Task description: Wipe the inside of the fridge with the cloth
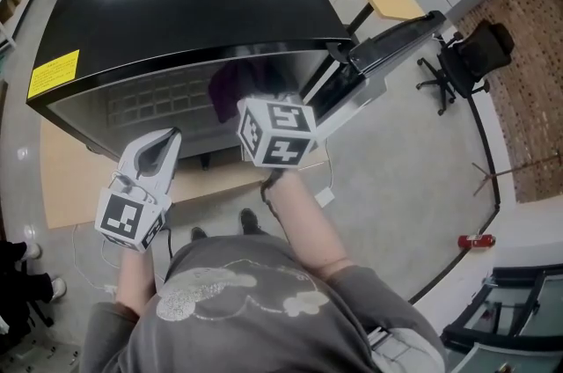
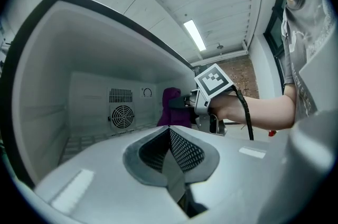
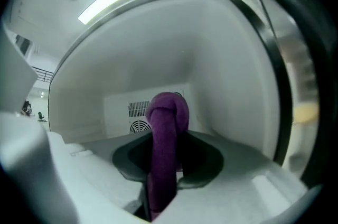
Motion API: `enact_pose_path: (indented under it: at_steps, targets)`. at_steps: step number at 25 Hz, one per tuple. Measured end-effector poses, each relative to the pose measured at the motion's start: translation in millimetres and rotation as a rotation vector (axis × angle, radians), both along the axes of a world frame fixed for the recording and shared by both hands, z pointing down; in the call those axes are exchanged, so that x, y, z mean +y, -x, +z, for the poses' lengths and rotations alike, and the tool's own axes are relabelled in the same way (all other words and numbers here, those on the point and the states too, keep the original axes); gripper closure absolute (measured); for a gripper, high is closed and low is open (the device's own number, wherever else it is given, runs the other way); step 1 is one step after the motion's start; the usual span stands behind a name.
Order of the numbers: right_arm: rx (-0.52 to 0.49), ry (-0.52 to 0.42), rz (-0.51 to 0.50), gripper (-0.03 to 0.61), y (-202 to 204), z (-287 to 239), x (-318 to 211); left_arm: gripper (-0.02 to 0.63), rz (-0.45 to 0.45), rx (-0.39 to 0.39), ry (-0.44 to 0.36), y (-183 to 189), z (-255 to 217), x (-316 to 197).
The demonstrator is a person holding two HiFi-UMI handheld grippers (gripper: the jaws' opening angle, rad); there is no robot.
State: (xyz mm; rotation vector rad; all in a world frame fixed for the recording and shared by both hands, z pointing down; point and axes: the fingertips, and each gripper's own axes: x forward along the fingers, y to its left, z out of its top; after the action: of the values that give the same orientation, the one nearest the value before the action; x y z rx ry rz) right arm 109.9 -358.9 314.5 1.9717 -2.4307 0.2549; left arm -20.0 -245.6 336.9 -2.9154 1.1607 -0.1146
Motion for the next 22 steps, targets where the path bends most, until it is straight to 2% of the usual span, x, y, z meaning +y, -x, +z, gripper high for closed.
enact_pose_path:
  at_steps: [7, 14, 18, 22]
  targets:
    - [-0.05, -0.007, 0.075, 0.5, -23.5, 5.4, 45.9, 0.595, 0.02, 0.01, -0.001, 2.2, 2.4, 1.2]
    - [-0.015, -0.026, 0.095, 0.5, -29.1, 10.5, 83.7, 0.595, 0.038, 0.016, 0.012, 4.0, 10.2, 6.6]
    - [0.048, -0.109, -0.019, 0.5, 0.8, 15.8, 99.4, 0.595, 0.03, 0.042, -0.004, 9.8, 18.0, 12.6]
    - [0.055, -0.098, -0.224, 0.499, 54.5, 40.8, 116.8, 0.595, -0.034, 0.03, 0.055, 30.3, 56.9, 18.8]
